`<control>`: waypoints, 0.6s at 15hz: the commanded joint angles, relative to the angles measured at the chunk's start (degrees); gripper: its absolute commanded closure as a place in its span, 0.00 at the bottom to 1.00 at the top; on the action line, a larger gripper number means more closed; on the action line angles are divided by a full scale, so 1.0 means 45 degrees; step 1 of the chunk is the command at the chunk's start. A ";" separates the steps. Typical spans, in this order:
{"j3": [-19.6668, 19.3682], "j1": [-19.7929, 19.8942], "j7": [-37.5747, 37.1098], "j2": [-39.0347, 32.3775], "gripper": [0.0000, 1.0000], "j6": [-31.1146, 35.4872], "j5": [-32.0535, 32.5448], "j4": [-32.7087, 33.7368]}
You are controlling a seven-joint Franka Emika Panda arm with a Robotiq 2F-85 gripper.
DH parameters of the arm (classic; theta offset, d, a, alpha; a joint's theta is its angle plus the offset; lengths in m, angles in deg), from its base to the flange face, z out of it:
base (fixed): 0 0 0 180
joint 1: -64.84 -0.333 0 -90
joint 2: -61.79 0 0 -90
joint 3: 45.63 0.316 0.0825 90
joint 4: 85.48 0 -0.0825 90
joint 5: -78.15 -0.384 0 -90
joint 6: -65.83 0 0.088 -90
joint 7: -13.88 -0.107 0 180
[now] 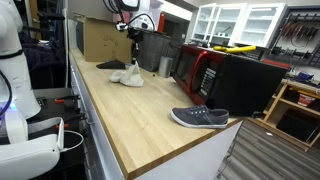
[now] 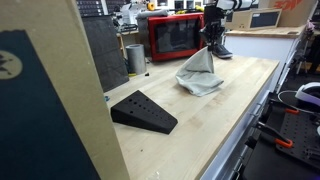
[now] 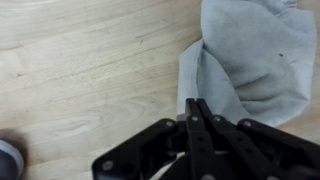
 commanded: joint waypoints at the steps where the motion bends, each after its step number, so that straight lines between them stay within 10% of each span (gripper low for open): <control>1: -0.0318 0.0631 -0.0771 0.0736 0.99 -0.0247 0.0204 -0.0177; 9: -0.1071 0.1440 -0.0527 0.1177 0.99 -0.0287 -0.0626 -0.0134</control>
